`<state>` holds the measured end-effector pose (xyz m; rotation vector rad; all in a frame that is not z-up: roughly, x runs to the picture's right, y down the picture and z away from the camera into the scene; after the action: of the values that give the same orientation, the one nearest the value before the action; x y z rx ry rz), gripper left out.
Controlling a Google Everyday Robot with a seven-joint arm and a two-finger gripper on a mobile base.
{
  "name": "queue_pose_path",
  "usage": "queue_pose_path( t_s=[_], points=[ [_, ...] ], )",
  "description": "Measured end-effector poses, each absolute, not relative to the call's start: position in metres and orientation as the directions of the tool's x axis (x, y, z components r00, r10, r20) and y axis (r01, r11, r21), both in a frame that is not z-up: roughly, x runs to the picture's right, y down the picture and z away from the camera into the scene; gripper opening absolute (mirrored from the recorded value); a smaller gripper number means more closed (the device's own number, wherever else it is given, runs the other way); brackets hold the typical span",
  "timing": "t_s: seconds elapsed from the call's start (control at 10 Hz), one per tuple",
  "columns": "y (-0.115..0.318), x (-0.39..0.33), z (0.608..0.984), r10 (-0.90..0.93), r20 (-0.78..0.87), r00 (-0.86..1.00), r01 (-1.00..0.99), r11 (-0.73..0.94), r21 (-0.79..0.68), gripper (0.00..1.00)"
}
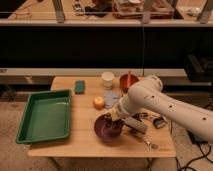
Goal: Place grapes in purple bowl
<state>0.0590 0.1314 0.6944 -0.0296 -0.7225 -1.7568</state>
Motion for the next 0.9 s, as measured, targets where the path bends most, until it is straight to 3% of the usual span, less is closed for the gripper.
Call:
queue_pose_path(
  t_s=[0.3, 0.9],
  points=[
    [0.143, 0.055, 0.719, -0.866, 0.391, -0.313, 0.876, -0.105, 0.471, 0.61],
    [0.149, 0.032, 0.744, -0.837, 0.42, -0.351, 0.873, -0.13, 0.471, 0.64]
  ],
)
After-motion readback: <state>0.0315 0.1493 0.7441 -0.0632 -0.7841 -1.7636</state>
